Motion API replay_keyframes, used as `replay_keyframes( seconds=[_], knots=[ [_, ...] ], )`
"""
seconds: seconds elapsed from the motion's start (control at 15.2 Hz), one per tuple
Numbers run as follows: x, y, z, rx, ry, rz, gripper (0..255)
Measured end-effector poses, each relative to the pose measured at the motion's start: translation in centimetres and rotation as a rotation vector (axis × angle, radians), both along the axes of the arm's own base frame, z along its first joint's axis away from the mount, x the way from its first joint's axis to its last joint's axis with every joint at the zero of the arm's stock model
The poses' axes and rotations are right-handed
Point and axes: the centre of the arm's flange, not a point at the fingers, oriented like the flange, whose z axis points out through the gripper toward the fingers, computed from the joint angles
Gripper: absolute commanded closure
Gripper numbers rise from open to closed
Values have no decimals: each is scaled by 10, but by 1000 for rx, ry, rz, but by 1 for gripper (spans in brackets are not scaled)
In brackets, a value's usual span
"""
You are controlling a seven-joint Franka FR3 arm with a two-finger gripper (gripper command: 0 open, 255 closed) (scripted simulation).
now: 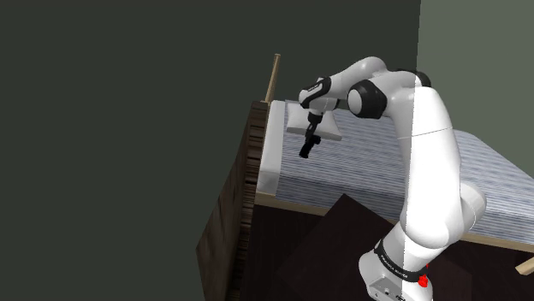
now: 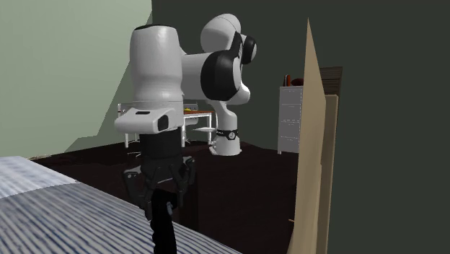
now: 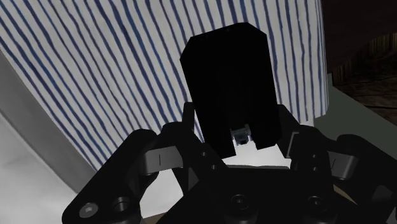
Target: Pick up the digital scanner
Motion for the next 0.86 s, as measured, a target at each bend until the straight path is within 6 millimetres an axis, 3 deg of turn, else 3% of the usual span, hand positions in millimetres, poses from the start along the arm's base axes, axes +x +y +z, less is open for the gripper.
replay_keyframes(
  seconds=[0.86],
  knots=[
    [1,0,66,0,0,0,255]
  ],
)
